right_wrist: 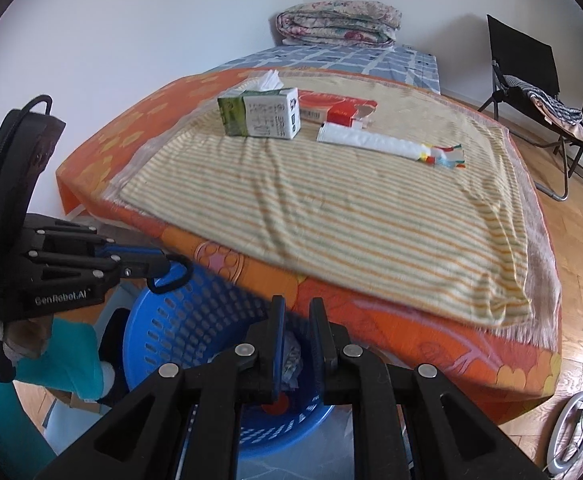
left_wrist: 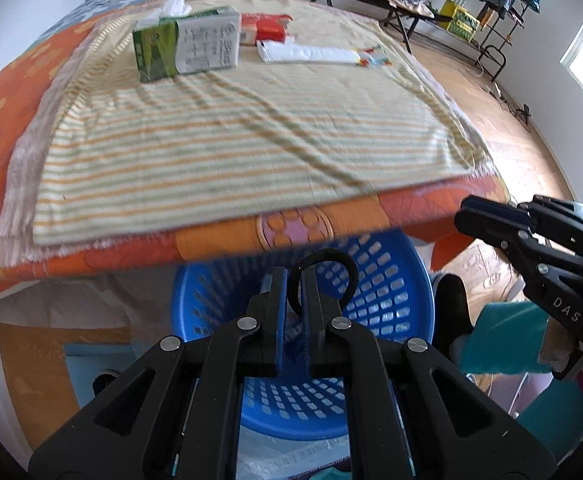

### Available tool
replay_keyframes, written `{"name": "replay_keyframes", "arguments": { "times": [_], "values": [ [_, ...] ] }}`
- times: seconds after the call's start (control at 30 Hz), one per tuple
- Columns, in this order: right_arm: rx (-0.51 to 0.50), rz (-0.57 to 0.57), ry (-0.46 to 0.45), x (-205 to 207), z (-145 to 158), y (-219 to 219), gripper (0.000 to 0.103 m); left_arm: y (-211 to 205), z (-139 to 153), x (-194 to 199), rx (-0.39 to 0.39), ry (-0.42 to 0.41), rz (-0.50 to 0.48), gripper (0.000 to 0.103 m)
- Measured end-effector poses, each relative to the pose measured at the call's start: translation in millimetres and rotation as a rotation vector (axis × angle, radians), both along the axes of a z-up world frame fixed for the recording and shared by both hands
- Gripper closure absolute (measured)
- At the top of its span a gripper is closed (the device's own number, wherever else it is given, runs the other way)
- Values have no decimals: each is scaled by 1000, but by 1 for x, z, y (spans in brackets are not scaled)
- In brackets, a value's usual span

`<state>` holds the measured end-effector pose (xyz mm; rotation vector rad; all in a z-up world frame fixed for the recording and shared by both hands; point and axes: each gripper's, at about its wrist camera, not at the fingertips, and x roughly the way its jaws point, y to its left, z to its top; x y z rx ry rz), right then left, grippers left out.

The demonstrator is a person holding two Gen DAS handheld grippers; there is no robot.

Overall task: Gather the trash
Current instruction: 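Open the left tool to drop the hair tie while the right tool drops the tube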

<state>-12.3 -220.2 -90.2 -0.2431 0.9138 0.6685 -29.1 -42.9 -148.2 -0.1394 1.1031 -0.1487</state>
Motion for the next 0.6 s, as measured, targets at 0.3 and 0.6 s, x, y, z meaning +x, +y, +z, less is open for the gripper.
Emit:
{"name": "replay_keyframes", "arguments": {
  "times": [0.3, 0.6],
  "values": [
    [-9, 16, 59, -13, -17, 2, 91, -15, -29, -12, 12, 78, -33, 98],
    [-4, -4, 96, -13, -26, 0, 44, -12, -35, -11, 11, 90, -23, 57]
  ]
}}
